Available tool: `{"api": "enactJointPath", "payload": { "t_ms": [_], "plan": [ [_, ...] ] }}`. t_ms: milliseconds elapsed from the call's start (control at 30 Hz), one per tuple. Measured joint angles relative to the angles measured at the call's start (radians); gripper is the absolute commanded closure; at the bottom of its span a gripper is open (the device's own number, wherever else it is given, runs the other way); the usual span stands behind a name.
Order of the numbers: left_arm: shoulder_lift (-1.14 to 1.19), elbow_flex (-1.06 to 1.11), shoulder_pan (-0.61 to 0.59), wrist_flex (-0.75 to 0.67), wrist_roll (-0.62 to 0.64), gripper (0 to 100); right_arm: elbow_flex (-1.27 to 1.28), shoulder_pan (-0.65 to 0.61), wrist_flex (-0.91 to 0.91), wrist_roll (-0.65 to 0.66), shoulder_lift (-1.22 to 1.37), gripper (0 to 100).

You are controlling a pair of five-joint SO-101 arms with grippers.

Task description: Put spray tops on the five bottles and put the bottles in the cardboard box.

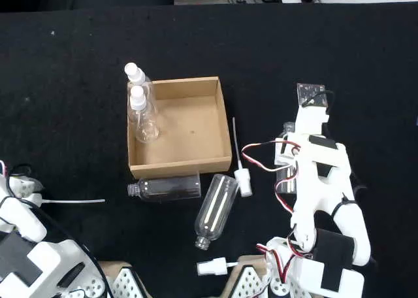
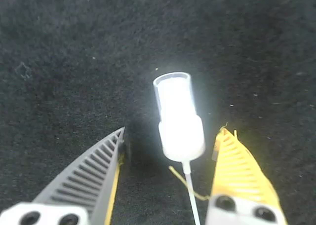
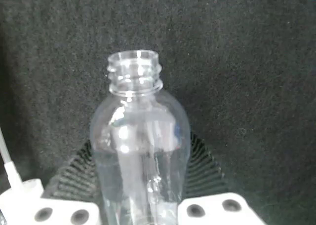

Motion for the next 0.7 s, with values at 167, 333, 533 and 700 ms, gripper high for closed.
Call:
{"api": "enactJointPath", "payload": {
  "t_ms": [167, 333, 533, 700],
  "plan": [
    [0.0, 0.068, 0.021, -0.037, 0.02, 74, 0.0, 0.0, 0.0, 0.0, 0.0, 98.8],
    [0.0, 0.069, 0.025, -0.049, 0.054, 74, 0.0, 0.0, 0.0, 0.0, 0.0, 98.8],
    [0.0, 0.068, 0.028, -0.049, 0.069, 74, 0.0, 0.0, 0.0, 0.0, 0.0, 98.8],
    [0.0, 0.068, 0.021, -0.069, 0.069, 76, 0.0, 0.0, 0.0, 0.0, 0.0, 98.8]
  ]
}}
